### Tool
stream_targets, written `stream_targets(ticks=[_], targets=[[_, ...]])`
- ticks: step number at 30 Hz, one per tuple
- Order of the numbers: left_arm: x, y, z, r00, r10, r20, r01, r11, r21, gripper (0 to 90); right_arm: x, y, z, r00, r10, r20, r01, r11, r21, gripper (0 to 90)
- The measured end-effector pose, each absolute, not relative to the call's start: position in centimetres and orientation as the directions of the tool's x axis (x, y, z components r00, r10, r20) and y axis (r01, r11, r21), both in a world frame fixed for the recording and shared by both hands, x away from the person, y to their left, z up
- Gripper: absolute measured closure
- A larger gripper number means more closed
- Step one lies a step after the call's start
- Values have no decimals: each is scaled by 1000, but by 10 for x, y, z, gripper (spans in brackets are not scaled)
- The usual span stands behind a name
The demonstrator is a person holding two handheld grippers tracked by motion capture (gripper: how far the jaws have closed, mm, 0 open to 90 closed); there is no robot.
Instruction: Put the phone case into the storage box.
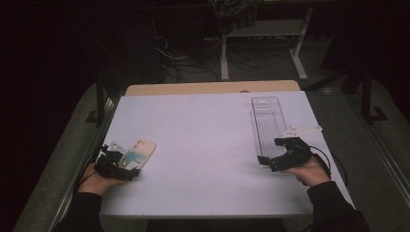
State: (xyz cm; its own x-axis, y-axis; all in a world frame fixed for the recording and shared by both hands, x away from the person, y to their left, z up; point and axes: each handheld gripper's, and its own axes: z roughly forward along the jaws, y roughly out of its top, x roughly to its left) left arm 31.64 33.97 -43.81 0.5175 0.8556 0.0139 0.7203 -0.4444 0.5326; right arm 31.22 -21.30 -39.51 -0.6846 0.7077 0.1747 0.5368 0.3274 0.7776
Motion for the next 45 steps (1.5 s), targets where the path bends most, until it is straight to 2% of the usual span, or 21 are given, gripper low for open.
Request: stream_targets(ticks=[24, 35, 45], targets=[[322, 345, -432, 516, 856, -22, 736, -430, 522, 113, 312, -214, -395, -680, 709, 187, 547, 321, 773, 9], [322, 342, -423, 527, 849, -26, 715, -426, 554, 115, 313, -214, -395, -681, 708, 187, 545, 320, 775, 10], [327, 329, -408, 587, 810, -22, 660, -462, 592, 114, 313, -214, -395, -681, 708, 189, 546, 318, 775, 10]])
